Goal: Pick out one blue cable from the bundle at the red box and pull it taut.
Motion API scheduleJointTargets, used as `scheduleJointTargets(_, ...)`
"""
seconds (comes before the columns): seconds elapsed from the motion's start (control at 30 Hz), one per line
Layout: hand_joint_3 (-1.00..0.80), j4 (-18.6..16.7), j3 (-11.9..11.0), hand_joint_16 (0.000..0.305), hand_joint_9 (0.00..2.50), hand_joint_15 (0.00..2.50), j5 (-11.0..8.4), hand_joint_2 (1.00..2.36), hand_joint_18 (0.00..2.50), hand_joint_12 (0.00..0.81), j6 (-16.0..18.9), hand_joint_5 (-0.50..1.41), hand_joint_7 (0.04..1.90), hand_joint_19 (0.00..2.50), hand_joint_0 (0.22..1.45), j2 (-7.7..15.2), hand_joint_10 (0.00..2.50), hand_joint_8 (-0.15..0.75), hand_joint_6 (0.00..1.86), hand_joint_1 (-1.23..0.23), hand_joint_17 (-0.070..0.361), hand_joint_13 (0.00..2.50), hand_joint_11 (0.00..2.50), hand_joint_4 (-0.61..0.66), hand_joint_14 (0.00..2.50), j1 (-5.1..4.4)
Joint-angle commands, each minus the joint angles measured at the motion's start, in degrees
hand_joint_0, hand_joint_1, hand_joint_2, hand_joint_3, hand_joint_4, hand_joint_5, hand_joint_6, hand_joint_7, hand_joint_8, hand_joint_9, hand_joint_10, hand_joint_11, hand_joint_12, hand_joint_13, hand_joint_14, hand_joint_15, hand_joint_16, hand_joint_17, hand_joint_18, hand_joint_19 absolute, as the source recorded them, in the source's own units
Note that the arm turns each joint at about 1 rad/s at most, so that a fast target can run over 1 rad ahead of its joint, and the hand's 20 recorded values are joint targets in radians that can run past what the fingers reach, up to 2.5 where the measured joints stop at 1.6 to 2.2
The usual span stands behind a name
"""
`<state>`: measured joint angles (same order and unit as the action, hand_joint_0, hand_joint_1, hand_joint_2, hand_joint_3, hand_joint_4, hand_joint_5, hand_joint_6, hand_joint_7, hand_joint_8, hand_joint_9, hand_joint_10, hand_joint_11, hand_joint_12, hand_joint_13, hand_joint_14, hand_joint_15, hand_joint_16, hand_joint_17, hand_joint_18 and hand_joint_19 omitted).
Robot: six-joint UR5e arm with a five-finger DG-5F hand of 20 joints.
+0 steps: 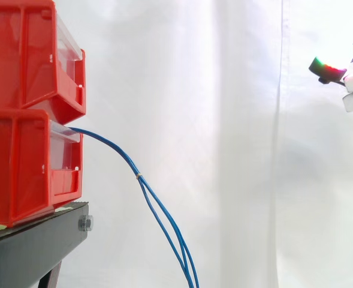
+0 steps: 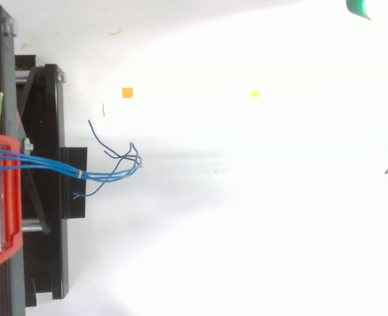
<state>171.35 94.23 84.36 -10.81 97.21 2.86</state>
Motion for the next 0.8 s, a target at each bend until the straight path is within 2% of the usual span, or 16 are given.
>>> scheduleJointTargets(0.0, -0.50, -0.5, 0.0, 0.049, 0.65, 0.00, -1.75, 1.00, 0.45, 0.268, -2.3, -0.22, 0.59, 0.38, 0.48, 0.1, 0.00, 0.229, 0.50, -0.63, 0.111, 0.50, 0.00, 0.15, 0.00, -0.66)
scheduleJointTargets(0.03, -0.50, -1.6, 0.0, 0.049, 0.65, 0.00, -3.42, 1.00, 0.44, 0.267, -4.6, -0.22, 0.59, 0.38, 0.48, 0.2, 0.00, 0.226, 0.50, -0.63, 0.110, 0.50, 0.00, 0.15, 0.00, -1.37)
scheduleJointTargets(0.07, -0.50, -1.6, 0.0, 0.049, 0.65, 0.00, -3.42, 1.00, 0.44, 0.267, -4.6, -0.22, 0.60, 0.39, 0.48, 0.2, 0.00, 0.224, 0.50, -0.62, 0.110, 0.50, 0.00, 0.15, 0.00, -1.37)
scheduleJointTargets(0.1, -0.50, -2.6, 0.0, 0.049, 0.65, 0.00, -4.73, 1.00, 0.44, 0.269, -6.3, -0.22, 0.60, 0.38, 0.48, 0.6, 0.00, 0.227, 0.50, -0.62, 0.110, 0.50, 0.00, 0.15, 0.00, -1.81)
scheduleJointTargets(0.13, -0.50, -4.5, 0.0, 0.049, 0.65, 0.00, -6.93, 1.00, 0.44, 0.269, -9.0, -0.22, 0.60, 0.38, 0.48, 3.1, 0.00, 0.227, 0.50, -0.62, 0.110, 0.50, 0.00, 0.15, 0.00, -3.30)
scheduleJointTargets(0.27, -0.50, -6.7, 0.0, 0.049, 0.66, 0.00, -7.64, 1.00, 0.44, 0.275, -8.6, -0.22, 0.60, 0.38, 0.48, 5.4, 0.00, 0.228, 0.50, -0.62, 0.110, 0.50, 0.00, 0.15, 0.00, -4.27)
scheduleJointTargets(0.3, -0.50, -9.9, -0.3, 0.049, 0.66, 0.00, -8.95, 1.00, 0.44, 0.276, -8.5, -0.22, 0.60, 0.39, 0.48, 7.6, 0.00, 0.226, 0.50, -0.62, 0.110, 0.50, 0.00, 0.15, 0.00, -5.15)
scheduleJointTargets(0.37, -0.50, -11.3, -0.2, 0.049, 0.66, 0.01, -9.57, 1.00, 0.44, 0.279, -8.8, -0.22, 0.60, 0.39, 0.48, 8.2, 0.00, 0.226, 0.50, -0.62, 0.109, 0.51, 0.00, 0.16, 0.00, -5.50)
scheduleJointTargets(0.43, -0.50, -14.7, -0.4, 0.048, 0.67, 0.02, -11.59, 1.00, 0.44, 0.281, -9.0, -0.22, 0.60, 0.39, 0.48, 9.2, 0.00, 0.227, 0.50, -0.61, 0.109, 0.51, 0.00, 0.16, 0.00, -6.64)
scheduleJointTargets(0.5, -0.50, -16.0, -0.4, 0.048, 0.67, 0.02, -12.56, 1.00, 0.44, 0.283, -9.4, -0.22, 0.60, 0.39, 0.49, 9.4, 0.00, 0.227, 0.50, -0.61, 0.109, 0.51, 0.00, 0.16, 0.00, -7.17)
scheduleJointTargets(0.53, -0.50, -16.9, -0.7, 0.048, 0.67, 0.02, -13.96, 1.00, 0.44, 0.284, -10.0, -0.22, 0.60, 0.40, 0.49, 10.3, 0.00, 0.229, 0.50, -0.61, 0.108, 0.51, 0.00, 0.16, 0.00, -7.78)
scheduleJointTargets(0.63, -0.50, -16.5, -2.3, 0.048, 0.68, 0.03, -15.46, 1.00, 0.44, 0.284, -10.0, -0.21, 0.61, 0.41, 0.49, 12.7, 0.00, 0.228, 0.50, -0.61, 0.108, 0.52, 0.01, 0.16, 0.00, -8.57)
scheduleJointTargets(0.77, -0.50, -16.5, -4.7, 0.048, 0.69, 0.03, -15.72, 1.00, 0.44, 0.288, -8.0, -0.21, 0.61, 0.41, 0.49, 16.4, 0.00, 0.231, 0.50, -0.61, 0.107, 0.52, 0.02, 0.16, 0.00, -9.28)
